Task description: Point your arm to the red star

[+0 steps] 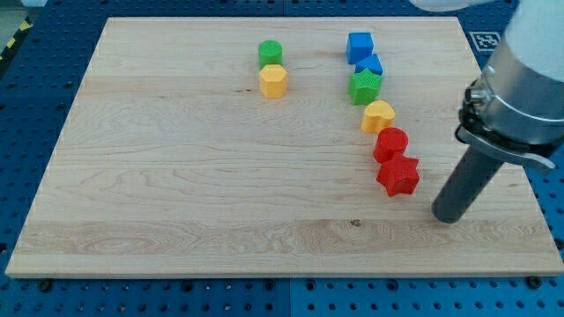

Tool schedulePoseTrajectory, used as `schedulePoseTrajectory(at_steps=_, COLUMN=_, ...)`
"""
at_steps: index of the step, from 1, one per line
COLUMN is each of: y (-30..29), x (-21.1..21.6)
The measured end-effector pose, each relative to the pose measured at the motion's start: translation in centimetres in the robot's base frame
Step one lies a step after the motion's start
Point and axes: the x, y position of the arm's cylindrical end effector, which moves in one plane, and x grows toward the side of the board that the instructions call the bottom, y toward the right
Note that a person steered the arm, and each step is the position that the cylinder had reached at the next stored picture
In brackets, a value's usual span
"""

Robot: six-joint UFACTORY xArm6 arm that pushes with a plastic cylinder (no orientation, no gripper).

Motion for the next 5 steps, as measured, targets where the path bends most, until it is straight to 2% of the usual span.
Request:
schedulePoseTrajectory(at_steps=3, y=-0.8, x=-1.5)
schedulePoseTrajectory(at_steps=5, y=-4.1, x=-3.9)
